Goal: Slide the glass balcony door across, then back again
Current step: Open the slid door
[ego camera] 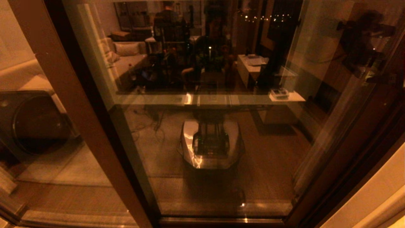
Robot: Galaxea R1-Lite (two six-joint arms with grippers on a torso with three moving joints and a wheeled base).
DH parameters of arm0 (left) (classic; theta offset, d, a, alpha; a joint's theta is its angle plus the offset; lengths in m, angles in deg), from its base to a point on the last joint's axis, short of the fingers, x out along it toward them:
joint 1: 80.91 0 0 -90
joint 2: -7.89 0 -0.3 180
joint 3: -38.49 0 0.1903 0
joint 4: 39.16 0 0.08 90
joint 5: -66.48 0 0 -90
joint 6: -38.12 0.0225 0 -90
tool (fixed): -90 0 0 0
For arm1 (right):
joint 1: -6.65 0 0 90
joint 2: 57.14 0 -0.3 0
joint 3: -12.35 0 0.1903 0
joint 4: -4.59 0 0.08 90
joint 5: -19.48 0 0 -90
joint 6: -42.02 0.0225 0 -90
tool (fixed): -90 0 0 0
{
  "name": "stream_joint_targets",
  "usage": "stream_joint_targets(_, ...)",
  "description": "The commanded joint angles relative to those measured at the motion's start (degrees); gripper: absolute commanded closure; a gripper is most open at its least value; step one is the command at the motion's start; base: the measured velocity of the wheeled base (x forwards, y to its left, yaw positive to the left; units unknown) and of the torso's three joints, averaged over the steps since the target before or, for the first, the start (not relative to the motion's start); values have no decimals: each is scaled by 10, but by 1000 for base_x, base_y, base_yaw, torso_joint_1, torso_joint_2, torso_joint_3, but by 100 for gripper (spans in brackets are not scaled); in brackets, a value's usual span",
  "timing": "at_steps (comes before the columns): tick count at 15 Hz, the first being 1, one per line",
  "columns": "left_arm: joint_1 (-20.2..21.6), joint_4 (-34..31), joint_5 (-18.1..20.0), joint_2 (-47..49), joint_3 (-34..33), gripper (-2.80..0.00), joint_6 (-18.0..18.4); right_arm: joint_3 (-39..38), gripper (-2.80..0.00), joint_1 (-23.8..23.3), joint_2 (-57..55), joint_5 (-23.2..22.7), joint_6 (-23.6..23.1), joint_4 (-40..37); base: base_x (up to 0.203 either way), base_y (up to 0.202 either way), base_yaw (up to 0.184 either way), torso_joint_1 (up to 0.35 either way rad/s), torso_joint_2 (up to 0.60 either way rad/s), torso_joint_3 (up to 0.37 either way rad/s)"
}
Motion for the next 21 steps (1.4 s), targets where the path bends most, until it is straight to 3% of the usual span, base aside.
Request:
stream_joint_targets(1,0,0,0,0,0,0,0,-7,-280,7,8,-1,-1,0,0,0,0,0,0,0)
stream_joint_targets(14,0,0,0,0,0,0,0,-57,-280,34,49,-1,-4,2,0,0,0,0,0,0)
stream_joint_targets(18,0,0,0,0,0,0,0,-87,-280,-17,110,3,-6,3,0,0,0,0,0,0)
stream_joint_targets(19,0,0,0,0,0,0,0,-88,0,-31,120,3,-7,3,0,0,0,0,0,0)
stream_joint_targets(21,0,0,0,0,0,0,0,-84,0,-48,137,4,-6,3,0,0,0,0,0,0)
